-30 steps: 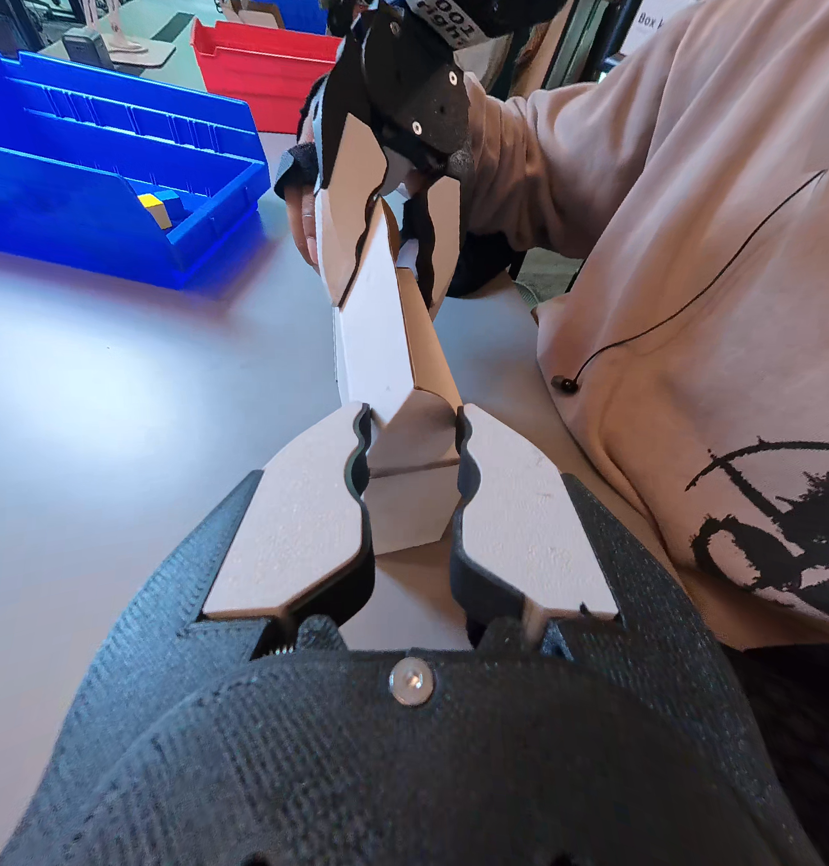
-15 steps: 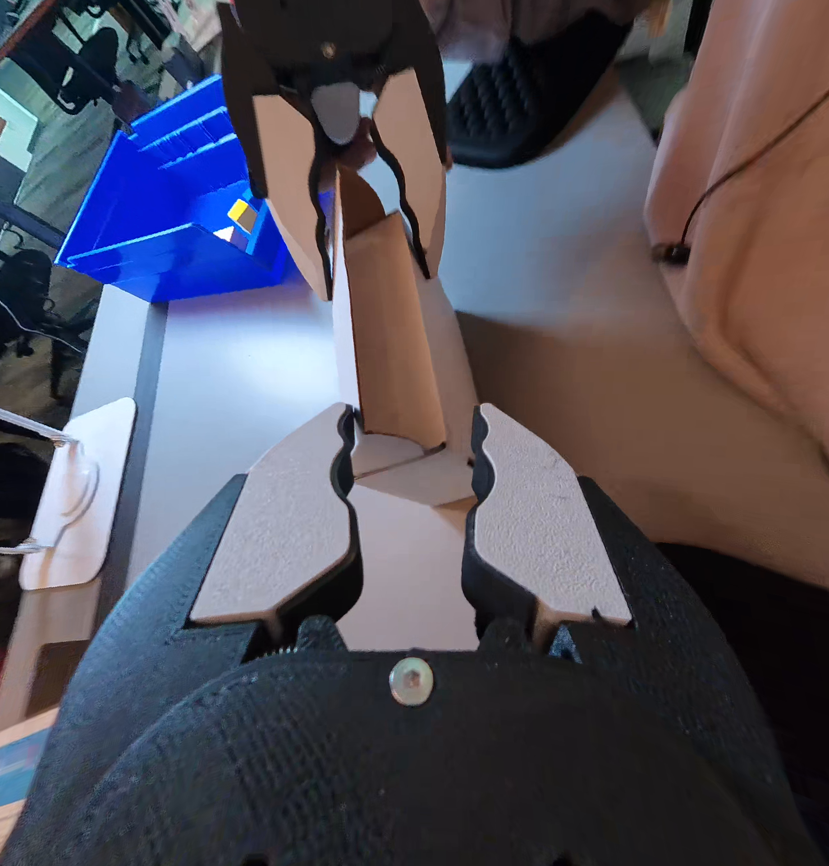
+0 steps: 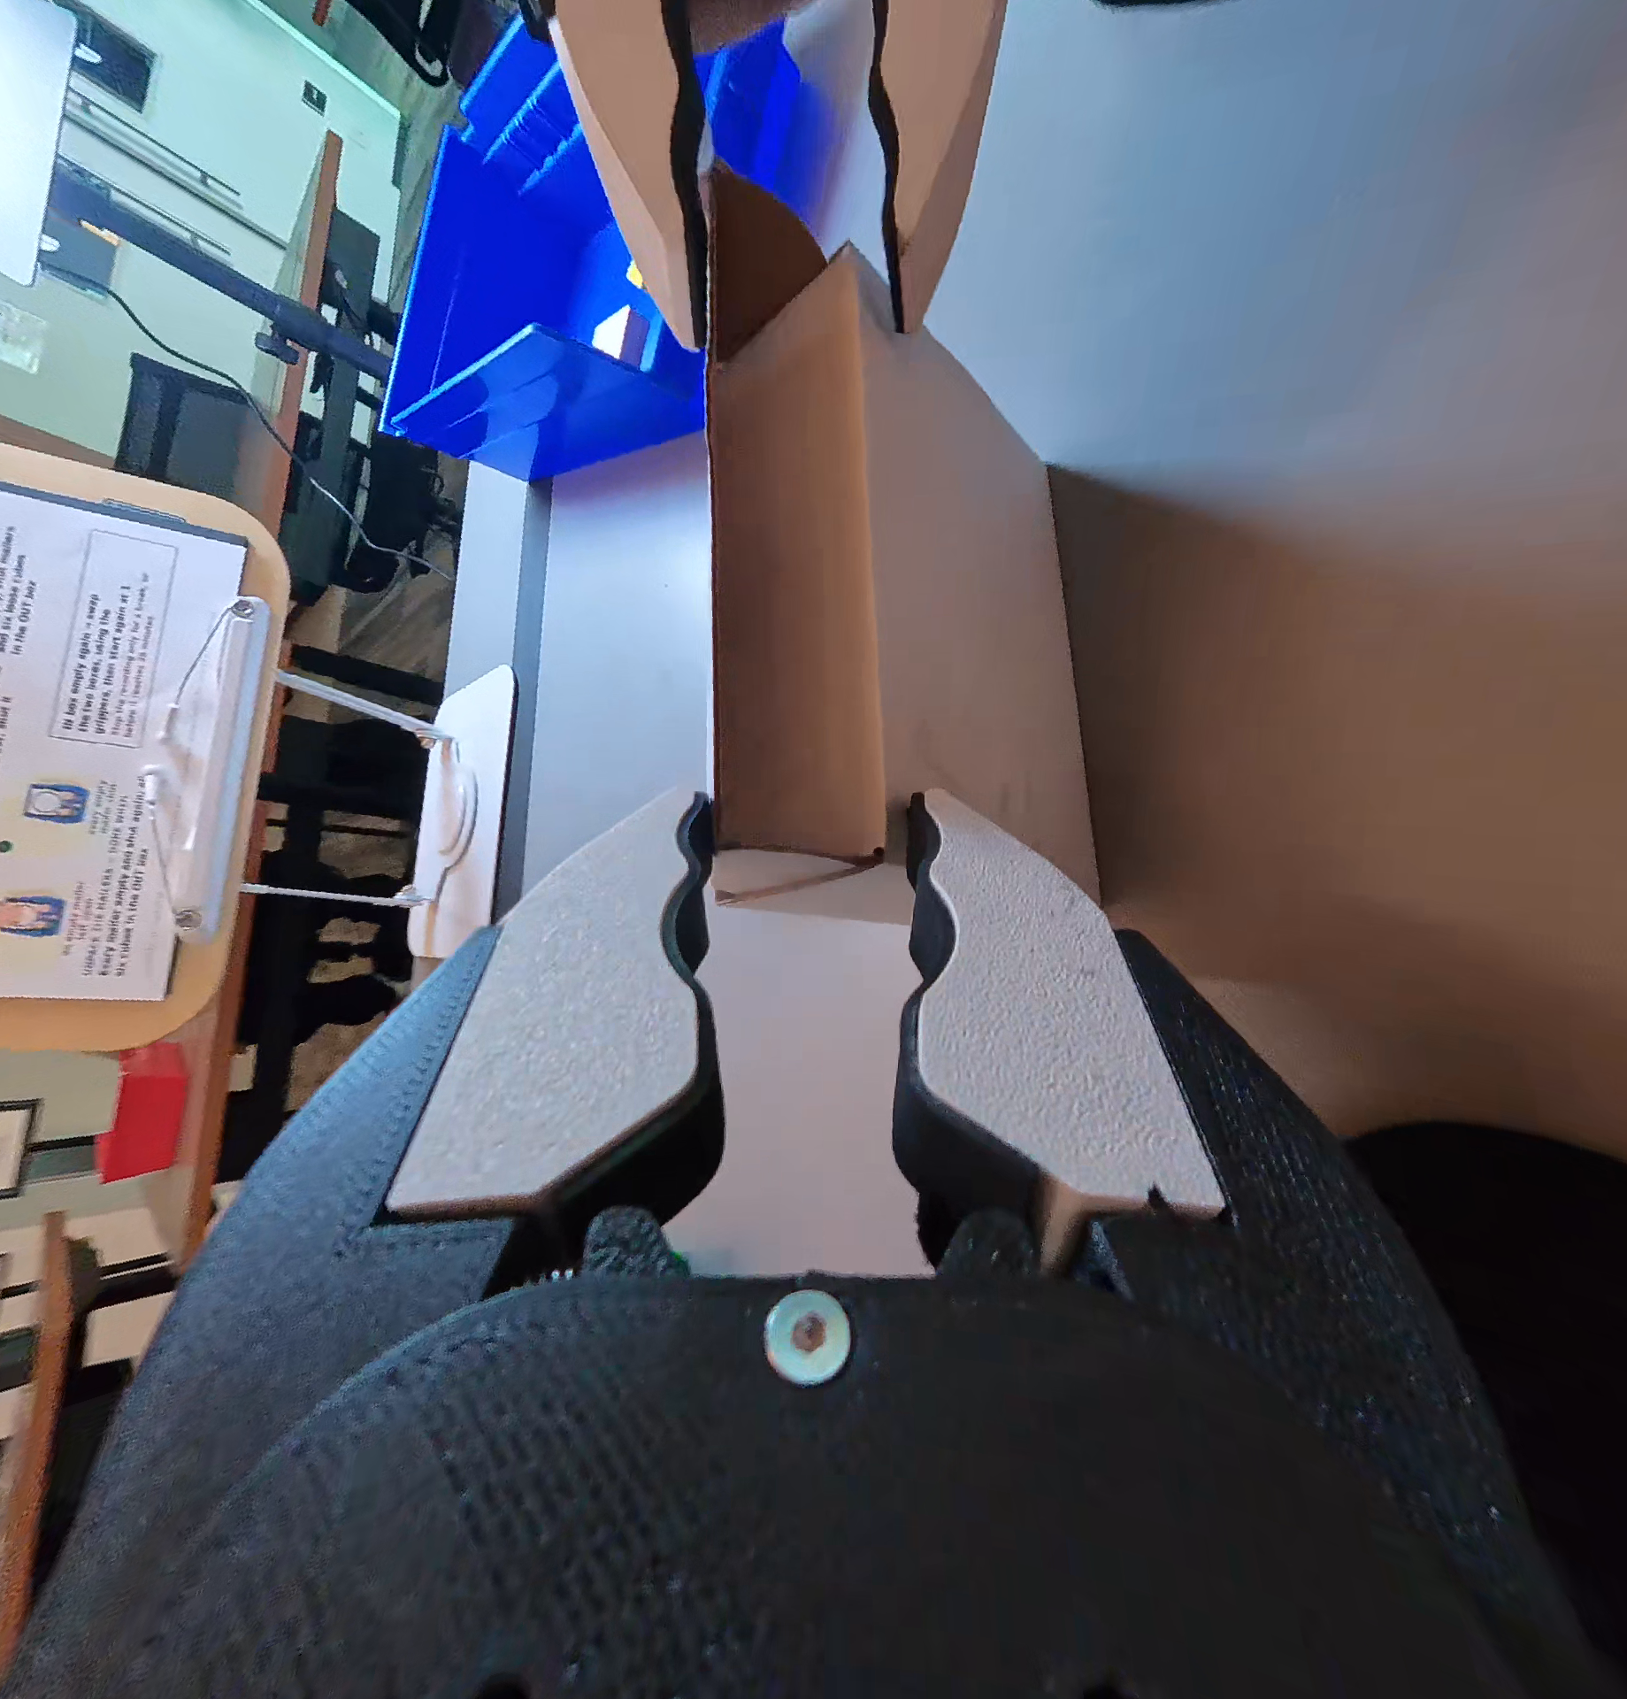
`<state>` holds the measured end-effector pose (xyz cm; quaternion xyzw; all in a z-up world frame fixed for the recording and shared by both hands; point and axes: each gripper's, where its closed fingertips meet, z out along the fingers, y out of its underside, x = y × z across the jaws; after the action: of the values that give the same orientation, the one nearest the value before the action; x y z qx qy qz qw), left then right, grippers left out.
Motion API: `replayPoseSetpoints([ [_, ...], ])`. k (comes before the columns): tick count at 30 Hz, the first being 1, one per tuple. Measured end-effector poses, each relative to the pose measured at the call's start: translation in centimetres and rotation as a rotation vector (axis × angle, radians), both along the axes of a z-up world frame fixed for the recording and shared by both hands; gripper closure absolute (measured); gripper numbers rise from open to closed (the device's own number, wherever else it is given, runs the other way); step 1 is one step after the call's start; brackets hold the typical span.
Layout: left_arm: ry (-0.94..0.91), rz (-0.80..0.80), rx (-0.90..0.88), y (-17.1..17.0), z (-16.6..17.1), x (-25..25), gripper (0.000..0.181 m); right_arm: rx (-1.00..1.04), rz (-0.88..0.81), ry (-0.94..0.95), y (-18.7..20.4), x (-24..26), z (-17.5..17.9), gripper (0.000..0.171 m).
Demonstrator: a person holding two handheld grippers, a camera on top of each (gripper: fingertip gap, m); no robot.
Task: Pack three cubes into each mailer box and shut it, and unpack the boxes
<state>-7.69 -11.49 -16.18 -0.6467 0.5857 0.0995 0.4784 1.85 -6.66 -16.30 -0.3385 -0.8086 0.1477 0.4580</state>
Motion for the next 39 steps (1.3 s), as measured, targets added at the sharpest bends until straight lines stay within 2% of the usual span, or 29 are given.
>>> replayPoseSetpoints([
  [1,0.034,0.006,0.011,0.0,-0.1,0.0,0.14,0.078,-0.005,0.017,0.0,0.1,0.0,0.126],
  [4,0.106,0.019,0.029,-0.1,-0.3,0.1,0.14,0.225,-0.005,0.065,-0.3,0.3,0.0,0.129],
  [8,0.195,0.022,0.032,-0.4,-1.9,0.0,0.129,0.292,-0.02,0.039,-0.3,0.5,-1.1,0.133],
  [14,0.26,0.097,0.126,-0.1,-2.4,0.0,0.134,0.313,-0.03,0.031,-0.3,0.3,-1.7,0.133],
  [17,0.246,0.128,0.158,-0.1,-2.5,0.0,0.133,0.336,-0.03,0.055,-0.4,0.3,-1.8,0.131],
  [21,0.14,0.127,0.168,-0.1,-2.4,0.2,0.134,0.315,-0.028,0.04,-0.4,0.3,-1.8,0.131],
  [23,0.047,0.125,0.157,-0.1,-2.0,0.5,0.137,0.239,-0.041,0.054,-0.5,0.2,-1.6,0.128],
  [25,-0.155,0.107,0.088,-0.3,-1.2,0.9,0.135,0.043,-0.05,0.065,-0.9,0.3,-1.4,0.12],
  [28,-0.505,0.124,-0.101,-0.3,0.7,0.3,0.114,-0.266,-0.095,0.118,-0.3,0.9,-0.1,0.107],
  [31,-0.718,0.095,-0.323,0.2,0.2,-0.6,0.101,-0.496,-0.14,0.105,1.3,1.4,-0.2,0.096],
  [34,-0.815,0.031,-0.378,0.6,-0.6,-0.8,0.104,-0.64,-0.141,0.088,1.8,1.1,-1.4,0.092],
  [39,-0.759,0.013,-0.458,1.0,-3.2,0.3,0.106,-0.686,-0.114,0.038,1.2,0.3,-3.4,0.095],
])
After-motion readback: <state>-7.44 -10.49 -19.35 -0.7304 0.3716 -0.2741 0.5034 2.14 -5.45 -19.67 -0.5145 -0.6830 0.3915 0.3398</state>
